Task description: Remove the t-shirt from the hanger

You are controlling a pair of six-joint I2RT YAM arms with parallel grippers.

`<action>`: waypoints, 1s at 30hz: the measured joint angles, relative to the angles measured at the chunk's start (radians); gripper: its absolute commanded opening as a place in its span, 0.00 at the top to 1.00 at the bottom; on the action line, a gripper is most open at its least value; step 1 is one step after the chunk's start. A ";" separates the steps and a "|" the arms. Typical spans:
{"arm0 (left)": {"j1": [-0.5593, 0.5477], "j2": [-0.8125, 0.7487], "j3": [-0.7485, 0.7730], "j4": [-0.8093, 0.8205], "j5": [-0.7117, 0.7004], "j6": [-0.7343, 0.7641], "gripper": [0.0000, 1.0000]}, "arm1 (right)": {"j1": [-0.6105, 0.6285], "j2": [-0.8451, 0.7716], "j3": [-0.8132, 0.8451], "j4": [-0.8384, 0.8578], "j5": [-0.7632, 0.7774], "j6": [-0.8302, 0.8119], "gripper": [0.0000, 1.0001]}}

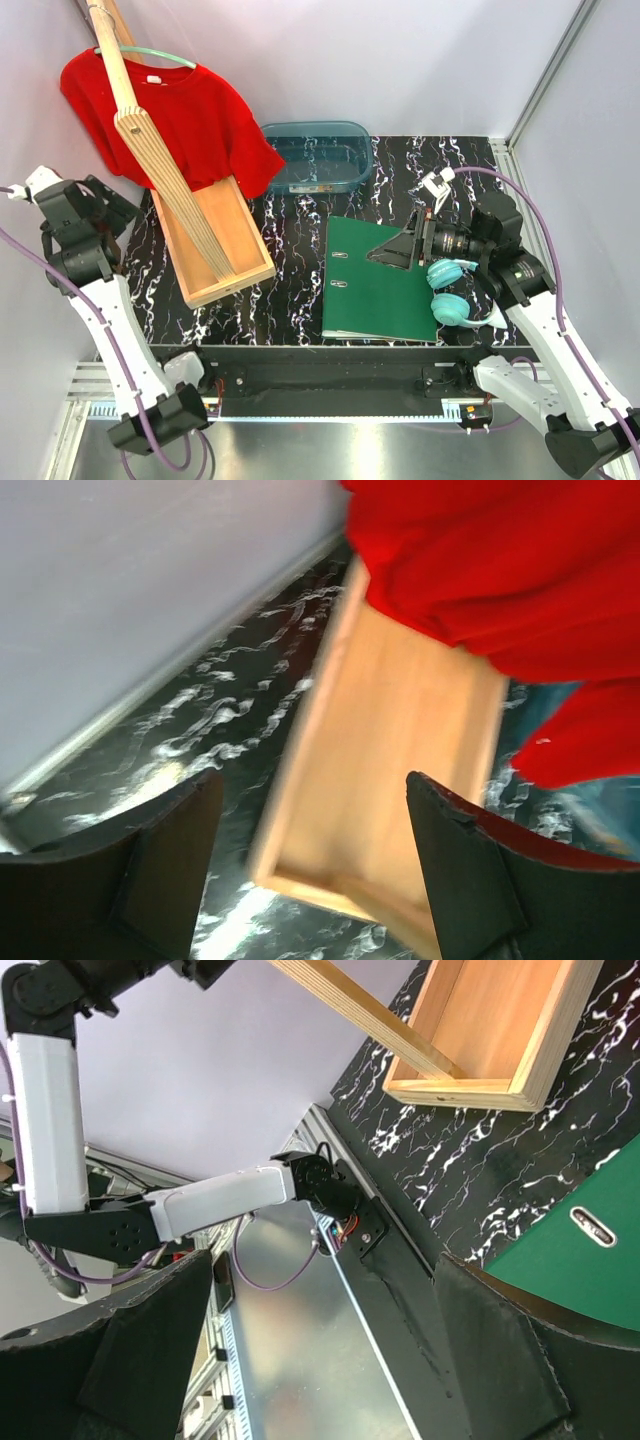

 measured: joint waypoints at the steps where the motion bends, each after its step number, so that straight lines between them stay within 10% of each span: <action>1: 0.029 0.010 -0.008 0.029 0.050 -0.027 0.24 | 0.000 -0.001 -0.002 0.000 -0.003 0.006 0.00; 13: 0.160 0.019 -0.358 0.730 0.498 -0.709 0.33 | 0.027 0.000 -0.017 0.000 -0.006 0.035 0.00; 30: -0.109 0.199 -0.242 1.175 0.234 -1.238 0.44 | 0.065 0.054 0.021 -0.001 -0.010 0.021 0.00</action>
